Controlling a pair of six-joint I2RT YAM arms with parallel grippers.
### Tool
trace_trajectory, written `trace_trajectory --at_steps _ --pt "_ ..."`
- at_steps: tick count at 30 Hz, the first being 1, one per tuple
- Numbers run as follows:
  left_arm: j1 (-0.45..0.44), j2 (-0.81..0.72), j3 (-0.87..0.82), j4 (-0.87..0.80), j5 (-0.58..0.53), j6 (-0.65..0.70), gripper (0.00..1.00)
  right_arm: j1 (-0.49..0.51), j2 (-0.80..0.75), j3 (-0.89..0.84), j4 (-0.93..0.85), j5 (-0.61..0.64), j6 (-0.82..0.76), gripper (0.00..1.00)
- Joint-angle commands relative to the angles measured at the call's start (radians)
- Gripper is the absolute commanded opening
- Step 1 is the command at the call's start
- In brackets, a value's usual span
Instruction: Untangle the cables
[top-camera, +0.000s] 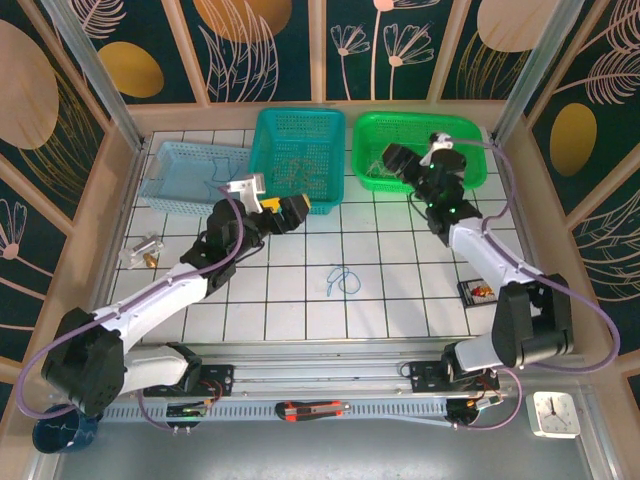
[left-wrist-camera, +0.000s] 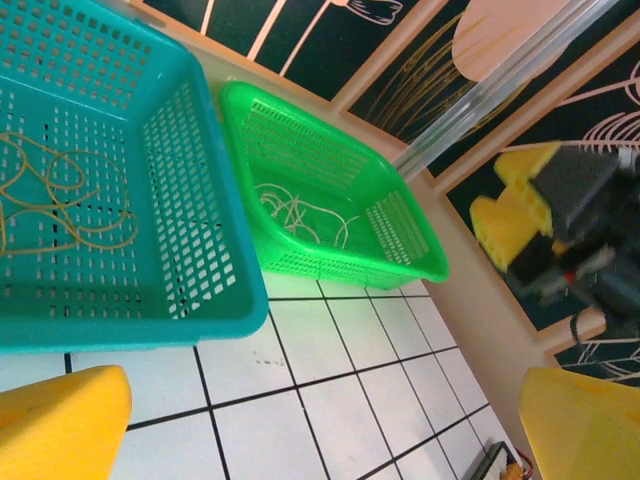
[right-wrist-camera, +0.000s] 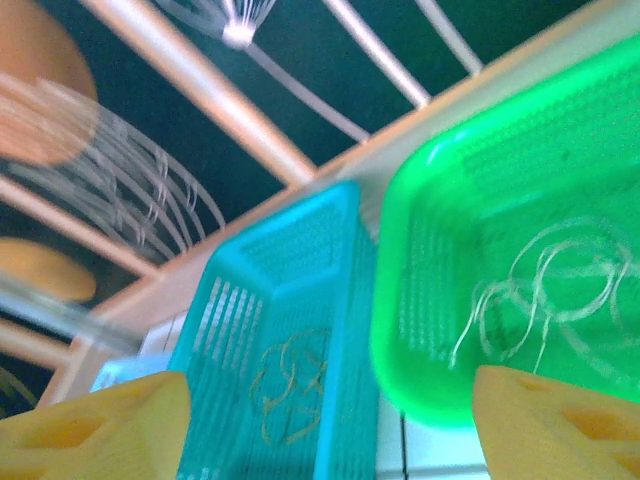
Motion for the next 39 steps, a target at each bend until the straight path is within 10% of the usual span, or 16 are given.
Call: trace_trajectory --at_steps 1,14,39 --pt "0.013 0.026 0.054 -0.098 0.003 0.032 0.99 0.087 -0.043 -0.074 -0.079 -0.007 -0.02 0.7" --pt "0.039 0.066 -0.014 -0.118 0.014 0.01 0.99 0.441 -0.088 -0.291 -0.195 0.096 0.011 0.4" --pt "0.041 0.076 -0.132 -0.052 0.025 -0.045 0.99 0.525 0.125 -0.276 -0.128 0.147 0.024 0.29"
